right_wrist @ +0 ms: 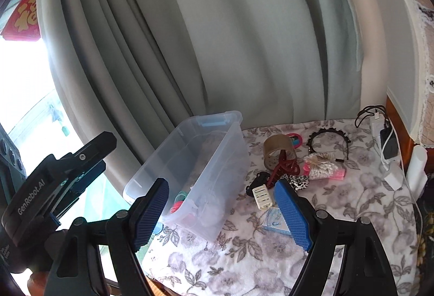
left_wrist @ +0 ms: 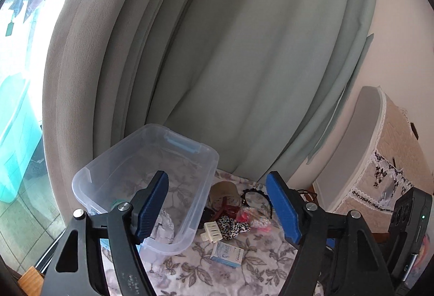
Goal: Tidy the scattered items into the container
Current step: 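Move both grippers back over the remaining items on the table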
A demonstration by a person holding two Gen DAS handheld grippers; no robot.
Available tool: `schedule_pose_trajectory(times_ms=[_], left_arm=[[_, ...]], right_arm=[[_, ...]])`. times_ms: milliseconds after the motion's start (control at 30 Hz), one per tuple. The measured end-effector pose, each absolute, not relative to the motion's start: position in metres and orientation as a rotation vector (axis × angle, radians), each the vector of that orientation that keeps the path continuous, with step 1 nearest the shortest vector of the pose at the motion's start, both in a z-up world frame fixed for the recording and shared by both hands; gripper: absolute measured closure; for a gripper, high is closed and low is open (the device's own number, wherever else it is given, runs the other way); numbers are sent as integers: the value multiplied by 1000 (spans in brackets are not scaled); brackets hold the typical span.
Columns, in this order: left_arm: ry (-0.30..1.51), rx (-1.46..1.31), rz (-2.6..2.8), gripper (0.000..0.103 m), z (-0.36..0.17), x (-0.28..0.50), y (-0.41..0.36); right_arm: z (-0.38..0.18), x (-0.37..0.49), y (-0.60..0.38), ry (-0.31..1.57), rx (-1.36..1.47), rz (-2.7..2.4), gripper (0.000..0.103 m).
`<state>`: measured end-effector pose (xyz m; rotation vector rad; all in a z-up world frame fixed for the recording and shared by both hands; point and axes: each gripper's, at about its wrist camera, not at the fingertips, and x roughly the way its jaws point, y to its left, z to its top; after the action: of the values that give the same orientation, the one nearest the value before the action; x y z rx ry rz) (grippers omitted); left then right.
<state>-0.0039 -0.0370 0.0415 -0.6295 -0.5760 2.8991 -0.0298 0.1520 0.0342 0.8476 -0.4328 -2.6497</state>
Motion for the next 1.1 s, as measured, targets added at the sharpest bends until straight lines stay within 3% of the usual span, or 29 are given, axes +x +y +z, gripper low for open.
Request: schedule_pose_trajectory(times_ms=[500,833,1100], left_arm=[[-278,-743,2851,27,43,-10,44],[-53,-916,2818,27,-16,-42,83],[-60,-1168,2724,27,-86,-75,94]], right_arm=[[24,0,263,-685,820,-2809,20],[-12,-16,287,-735,948,-2775,20],[-57,-47,290,-756,1114,-2722,20]])
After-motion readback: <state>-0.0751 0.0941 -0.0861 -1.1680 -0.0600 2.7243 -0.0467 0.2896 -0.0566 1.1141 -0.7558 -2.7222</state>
